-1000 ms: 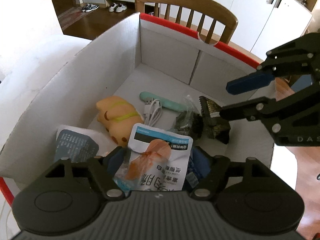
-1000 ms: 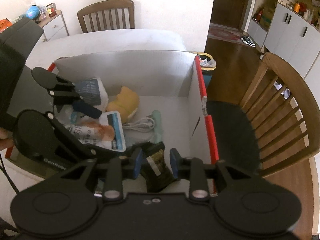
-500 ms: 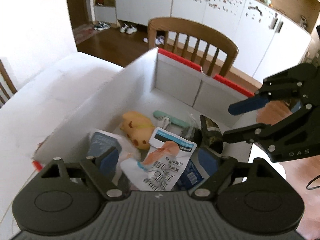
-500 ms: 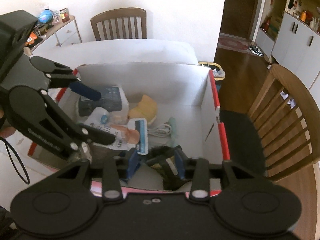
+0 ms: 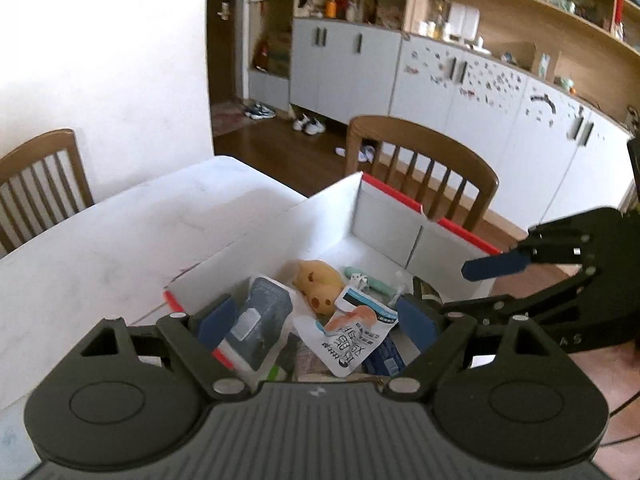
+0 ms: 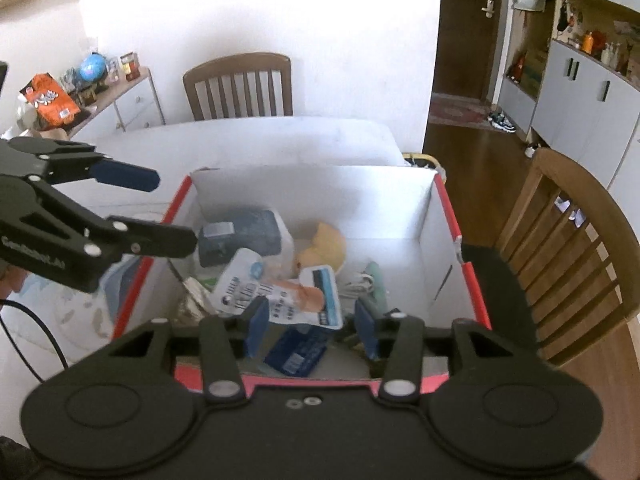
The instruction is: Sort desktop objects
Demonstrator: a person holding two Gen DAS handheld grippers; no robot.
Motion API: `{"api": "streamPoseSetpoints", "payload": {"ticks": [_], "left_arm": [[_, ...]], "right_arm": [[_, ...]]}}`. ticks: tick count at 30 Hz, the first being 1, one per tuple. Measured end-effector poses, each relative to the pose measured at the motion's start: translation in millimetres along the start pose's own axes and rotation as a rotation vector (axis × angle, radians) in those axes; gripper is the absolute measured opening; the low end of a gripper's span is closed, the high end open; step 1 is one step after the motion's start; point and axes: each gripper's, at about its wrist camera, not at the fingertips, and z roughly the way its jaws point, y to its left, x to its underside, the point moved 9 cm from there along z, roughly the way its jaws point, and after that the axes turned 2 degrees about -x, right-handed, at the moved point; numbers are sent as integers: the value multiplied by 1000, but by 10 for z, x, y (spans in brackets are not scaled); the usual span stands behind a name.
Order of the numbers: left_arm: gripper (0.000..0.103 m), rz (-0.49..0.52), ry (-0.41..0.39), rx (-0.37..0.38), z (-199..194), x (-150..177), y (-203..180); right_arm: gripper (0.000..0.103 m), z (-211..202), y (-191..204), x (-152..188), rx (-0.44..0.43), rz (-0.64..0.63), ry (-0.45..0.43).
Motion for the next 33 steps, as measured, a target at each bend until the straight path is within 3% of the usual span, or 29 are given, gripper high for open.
{"api": "streamPoseSetpoints", "payload": {"ticks": [14, 23, 25, 30, 33], "left_arm": [[88, -87, -41, -32, -470, 275, 160], [90, -88, -19, -19, -562, 479, 170], [98, -89, -15, -20, -564, 518, 177], [103, -98, -6, -19, -583, 613, 215], [103, -91, 7, -24, -573, 671, 218]], "right_arm": [[58, -232, 424, 81, 23, 37, -42], [67, -316, 619, 173, 60, 49, -72], [67, -320, 647, 202, 66, 54, -70], [76, -336, 693, 262, 81, 57, -65], [88, -371, 710, 275, 91, 64, -83]]}}
